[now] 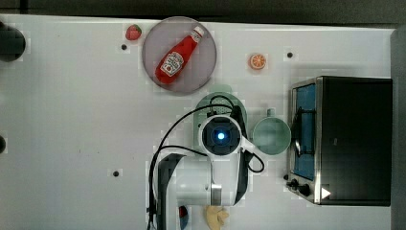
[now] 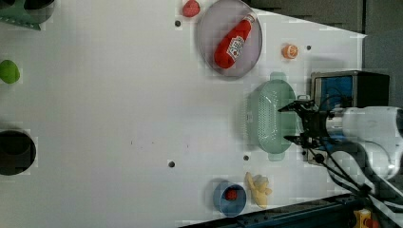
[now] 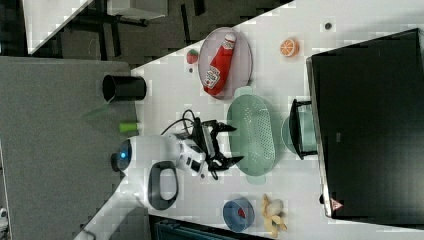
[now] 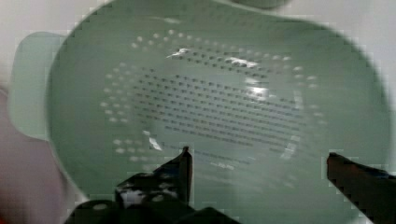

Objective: Drag strainer right to left.

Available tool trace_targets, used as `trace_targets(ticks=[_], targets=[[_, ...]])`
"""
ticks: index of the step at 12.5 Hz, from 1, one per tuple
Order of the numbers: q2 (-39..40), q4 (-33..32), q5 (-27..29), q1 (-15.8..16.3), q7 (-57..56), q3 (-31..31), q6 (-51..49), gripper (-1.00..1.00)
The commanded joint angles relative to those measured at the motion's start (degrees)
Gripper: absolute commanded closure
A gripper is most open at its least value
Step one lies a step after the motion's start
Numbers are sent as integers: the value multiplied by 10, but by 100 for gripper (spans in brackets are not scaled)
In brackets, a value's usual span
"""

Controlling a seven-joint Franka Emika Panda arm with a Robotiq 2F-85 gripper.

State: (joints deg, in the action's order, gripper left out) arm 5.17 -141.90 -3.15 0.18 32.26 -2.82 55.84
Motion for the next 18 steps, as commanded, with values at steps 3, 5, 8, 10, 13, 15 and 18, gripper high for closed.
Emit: trace_targets(ticks=[3, 5, 8, 10, 13, 15, 18], targets=[[103, -10, 4, -1, 64, 10, 130, -100], [129, -10, 5, 5, 95, 11, 162, -100], [147, -9, 5, 15, 110, 12, 166, -100], [148, -8, 5, 19, 115, 19, 168, -100], [149, -8, 5, 30, 129, 30, 172, -100], [149, -7, 6, 41, 146, 34, 172, -100], [149, -5, 6, 62, 192, 44, 172, -100]])
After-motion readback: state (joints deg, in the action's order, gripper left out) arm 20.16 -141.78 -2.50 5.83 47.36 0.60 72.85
